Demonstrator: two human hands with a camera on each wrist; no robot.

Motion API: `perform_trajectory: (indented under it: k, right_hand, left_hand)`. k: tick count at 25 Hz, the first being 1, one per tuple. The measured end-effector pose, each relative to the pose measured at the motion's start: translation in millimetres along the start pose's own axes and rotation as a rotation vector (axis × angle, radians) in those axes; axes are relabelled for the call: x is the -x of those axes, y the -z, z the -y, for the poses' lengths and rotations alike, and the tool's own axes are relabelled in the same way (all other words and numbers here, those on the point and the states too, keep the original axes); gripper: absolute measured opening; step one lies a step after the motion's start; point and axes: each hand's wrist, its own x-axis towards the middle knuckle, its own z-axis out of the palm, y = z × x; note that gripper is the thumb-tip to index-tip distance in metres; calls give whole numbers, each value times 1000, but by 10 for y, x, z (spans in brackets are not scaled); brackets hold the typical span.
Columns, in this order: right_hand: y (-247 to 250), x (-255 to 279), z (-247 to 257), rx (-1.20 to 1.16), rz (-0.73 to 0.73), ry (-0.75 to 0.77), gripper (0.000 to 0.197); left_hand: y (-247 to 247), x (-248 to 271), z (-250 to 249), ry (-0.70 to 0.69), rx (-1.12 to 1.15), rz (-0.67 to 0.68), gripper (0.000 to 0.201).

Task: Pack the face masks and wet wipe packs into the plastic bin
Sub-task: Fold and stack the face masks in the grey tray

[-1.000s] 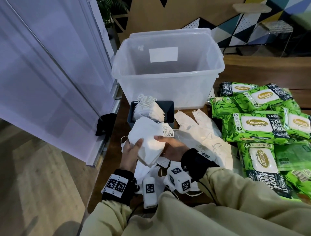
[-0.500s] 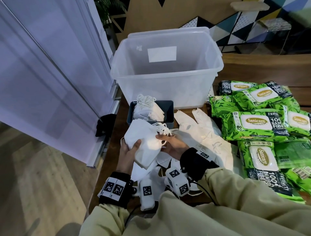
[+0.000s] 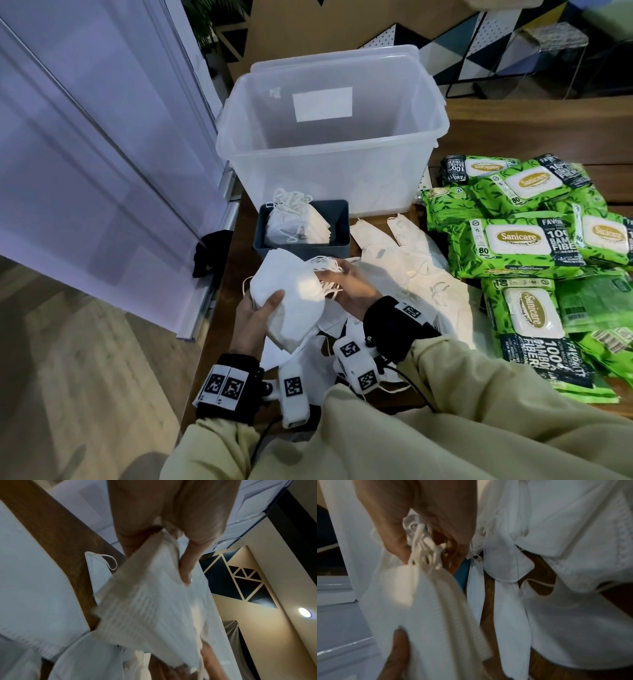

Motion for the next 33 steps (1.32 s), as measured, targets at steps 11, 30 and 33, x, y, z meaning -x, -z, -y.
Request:
perform_trajectory:
  k: [11, 30, 33]
  right_hand:
    - [439, 88, 346, 583, 217, 155, 41]
    - [1299, 328, -77, 2427, 571, 205, 108]
    - [1240, 265, 21, 2391, 554, 278, 90]
  left_hand:
    - [308, -41, -192, 3, 86, -187, 36]
    - [960, 143, -313, -18, 189, -335, 38]
    - [897, 141, -309, -25, 189, -305, 29]
